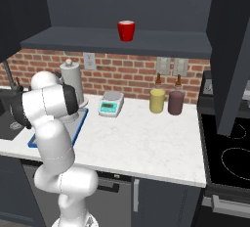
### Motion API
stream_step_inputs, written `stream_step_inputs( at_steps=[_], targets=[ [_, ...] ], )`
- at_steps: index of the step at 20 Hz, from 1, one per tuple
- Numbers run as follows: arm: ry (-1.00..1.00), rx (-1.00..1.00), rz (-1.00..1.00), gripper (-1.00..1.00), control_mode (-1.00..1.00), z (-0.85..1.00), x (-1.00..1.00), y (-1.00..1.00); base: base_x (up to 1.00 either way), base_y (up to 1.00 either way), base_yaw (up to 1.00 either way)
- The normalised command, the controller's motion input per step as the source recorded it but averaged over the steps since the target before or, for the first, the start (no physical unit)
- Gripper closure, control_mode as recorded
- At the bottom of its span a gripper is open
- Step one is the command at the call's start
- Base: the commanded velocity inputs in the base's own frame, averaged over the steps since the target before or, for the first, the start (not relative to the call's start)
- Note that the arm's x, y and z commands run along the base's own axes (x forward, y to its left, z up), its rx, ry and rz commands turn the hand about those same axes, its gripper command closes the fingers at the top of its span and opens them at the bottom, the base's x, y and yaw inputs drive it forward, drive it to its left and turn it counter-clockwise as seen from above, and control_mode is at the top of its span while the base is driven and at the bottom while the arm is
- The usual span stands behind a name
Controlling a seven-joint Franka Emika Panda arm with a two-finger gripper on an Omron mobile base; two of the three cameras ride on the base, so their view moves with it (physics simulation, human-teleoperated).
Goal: Pick the kettle from the counter and place it on the tray. Then pick the mug from the cabinet and place it on the tray. Then close the cabinet doors.
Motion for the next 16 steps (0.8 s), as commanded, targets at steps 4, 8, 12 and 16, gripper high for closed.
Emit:
stream_step_inputs(
  at_steps=[4,8,12,16],
  targets=[
    [0.00,-0.05,0.00,-1.00,-1.00,-0.33,-0.05,-0.08,0.00,0.00,0.00],
    [0.00,-0.02,0.00,-1.00,-1.00,-0.26,-0.06,-0.11,0.00,0.00,0.00],
    [0.00,-0.03,0.00,-1.00,-1.00,-0.31,-0.04,-0.09,0.00,0.00,0.00],
    [0.00,0.00,0.00,-1.00,-1.00,-0.28,-0.08,-0.15,0.00,0.00,0.00]
  ],
)
